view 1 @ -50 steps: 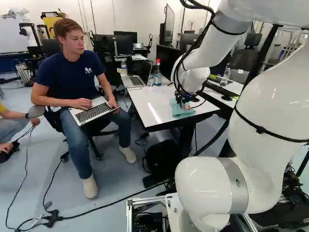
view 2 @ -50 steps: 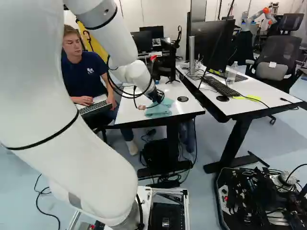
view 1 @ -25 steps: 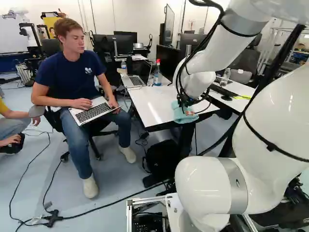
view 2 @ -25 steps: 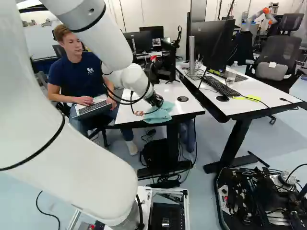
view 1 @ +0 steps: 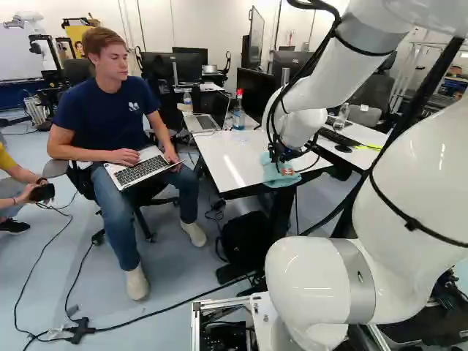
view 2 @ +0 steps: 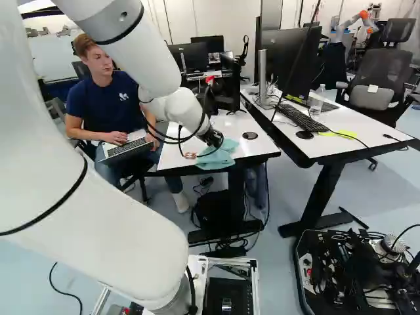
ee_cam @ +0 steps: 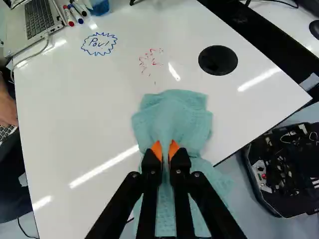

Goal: Clean the table with the green towel

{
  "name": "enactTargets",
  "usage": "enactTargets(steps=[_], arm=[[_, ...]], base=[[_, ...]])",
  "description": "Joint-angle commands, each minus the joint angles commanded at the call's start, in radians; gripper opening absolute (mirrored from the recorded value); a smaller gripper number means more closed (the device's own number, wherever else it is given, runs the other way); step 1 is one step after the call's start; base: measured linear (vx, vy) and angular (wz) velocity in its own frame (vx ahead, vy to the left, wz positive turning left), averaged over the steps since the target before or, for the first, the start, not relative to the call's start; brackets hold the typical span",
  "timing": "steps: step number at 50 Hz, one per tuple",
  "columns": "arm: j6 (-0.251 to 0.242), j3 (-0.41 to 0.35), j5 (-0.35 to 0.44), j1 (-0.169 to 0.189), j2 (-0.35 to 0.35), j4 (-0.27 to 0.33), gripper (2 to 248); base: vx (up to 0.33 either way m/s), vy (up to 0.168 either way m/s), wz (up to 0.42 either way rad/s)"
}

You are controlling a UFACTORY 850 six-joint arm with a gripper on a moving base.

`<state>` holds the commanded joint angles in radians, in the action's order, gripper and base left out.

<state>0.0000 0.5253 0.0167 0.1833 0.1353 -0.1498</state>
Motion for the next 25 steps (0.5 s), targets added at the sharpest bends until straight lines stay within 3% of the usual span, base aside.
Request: enactTargets(steps=[13,25], arm=[[0.000,0.006,0.000,-0.001,-0.007,0.000,36],[0.000,0.060,0.000,-0.008,-0.063,0.000,36]], base=[[0.000,0.000,0.000],[0.000,0.000,0.000]])
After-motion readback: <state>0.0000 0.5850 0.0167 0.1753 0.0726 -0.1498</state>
